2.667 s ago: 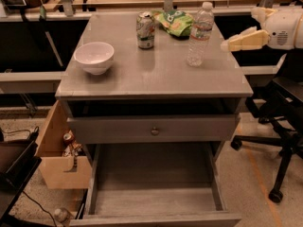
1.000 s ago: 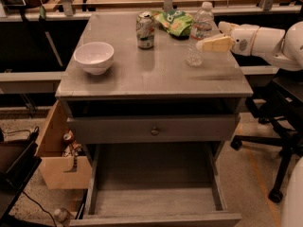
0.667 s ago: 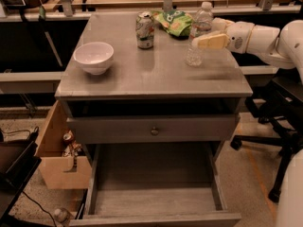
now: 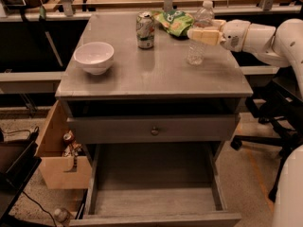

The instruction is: Place water bottle into middle drawer

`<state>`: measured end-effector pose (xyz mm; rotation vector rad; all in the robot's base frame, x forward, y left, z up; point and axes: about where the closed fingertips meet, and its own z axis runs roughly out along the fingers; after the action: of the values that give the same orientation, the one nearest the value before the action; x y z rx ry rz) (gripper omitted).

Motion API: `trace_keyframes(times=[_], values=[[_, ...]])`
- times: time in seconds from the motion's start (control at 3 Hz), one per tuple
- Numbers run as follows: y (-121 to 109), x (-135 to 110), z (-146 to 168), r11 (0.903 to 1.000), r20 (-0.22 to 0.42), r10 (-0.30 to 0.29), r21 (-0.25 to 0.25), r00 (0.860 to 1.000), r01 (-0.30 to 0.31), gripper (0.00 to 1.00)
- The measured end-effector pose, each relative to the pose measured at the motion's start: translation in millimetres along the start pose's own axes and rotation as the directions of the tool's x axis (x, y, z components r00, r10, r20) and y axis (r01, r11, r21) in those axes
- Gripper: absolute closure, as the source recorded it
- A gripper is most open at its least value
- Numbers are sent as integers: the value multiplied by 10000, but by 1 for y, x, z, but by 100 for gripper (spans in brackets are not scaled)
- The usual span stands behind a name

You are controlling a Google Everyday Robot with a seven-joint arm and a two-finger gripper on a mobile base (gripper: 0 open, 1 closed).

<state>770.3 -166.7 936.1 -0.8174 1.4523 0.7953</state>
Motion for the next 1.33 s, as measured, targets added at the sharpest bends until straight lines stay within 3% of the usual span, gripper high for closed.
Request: trace_keyframes(times=[0.67, 1.33], values=[[3, 1, 7, 9999, 4, 18, -108, 10000, -18, 95], [6, -12, 11, 9998, 106, -100, -182, 9999, 102, 100]])
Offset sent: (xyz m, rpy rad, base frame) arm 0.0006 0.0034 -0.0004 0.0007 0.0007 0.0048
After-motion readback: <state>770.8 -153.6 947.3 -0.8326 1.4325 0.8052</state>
